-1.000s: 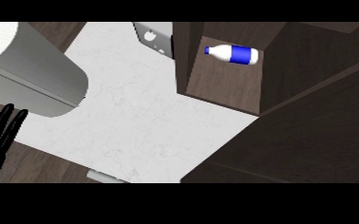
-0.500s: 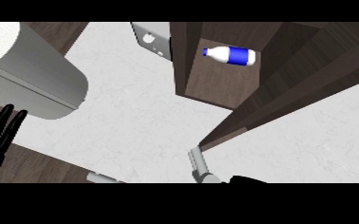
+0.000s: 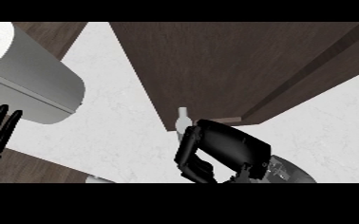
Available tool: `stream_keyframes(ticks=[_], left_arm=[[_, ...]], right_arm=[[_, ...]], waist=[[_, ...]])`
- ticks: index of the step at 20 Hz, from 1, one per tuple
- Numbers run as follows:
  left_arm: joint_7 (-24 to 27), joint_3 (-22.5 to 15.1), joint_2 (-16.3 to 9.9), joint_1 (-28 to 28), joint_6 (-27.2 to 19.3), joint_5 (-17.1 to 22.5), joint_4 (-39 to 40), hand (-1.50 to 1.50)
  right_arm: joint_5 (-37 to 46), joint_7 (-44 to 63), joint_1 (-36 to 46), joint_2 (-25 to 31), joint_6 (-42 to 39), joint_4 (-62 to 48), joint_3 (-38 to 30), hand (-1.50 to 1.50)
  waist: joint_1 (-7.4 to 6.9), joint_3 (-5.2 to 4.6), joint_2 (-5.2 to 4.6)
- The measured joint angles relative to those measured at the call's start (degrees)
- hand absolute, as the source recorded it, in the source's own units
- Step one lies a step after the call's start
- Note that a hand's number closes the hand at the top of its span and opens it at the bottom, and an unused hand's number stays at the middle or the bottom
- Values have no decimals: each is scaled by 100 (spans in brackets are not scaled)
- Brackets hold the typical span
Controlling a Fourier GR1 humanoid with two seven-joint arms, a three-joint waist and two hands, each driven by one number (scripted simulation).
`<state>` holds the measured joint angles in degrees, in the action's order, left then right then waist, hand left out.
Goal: Pick up the bottled water, place it into the cabinet and close the cabinet
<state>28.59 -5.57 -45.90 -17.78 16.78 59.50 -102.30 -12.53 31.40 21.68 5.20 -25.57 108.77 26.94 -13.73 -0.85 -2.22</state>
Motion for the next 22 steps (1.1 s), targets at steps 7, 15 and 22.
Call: stream_keyframes(ticks=[7,15,22], left_arm=[[38,14,51,-95,86,-4,112,-150],[154,136,91,-166,220,-17,250,-150],[196,213,117,-272,301,17,274,-150]], right_arm=[[212,161,1660,-407,1068,-1677,-493,150],[266,-216,2933,-522,2388,-3269,-860,150],[-163,-437,3210,-524,3046,-3756,-667,-150]], waist=[[124,39,16],[259,75,46],[341,78,131]])
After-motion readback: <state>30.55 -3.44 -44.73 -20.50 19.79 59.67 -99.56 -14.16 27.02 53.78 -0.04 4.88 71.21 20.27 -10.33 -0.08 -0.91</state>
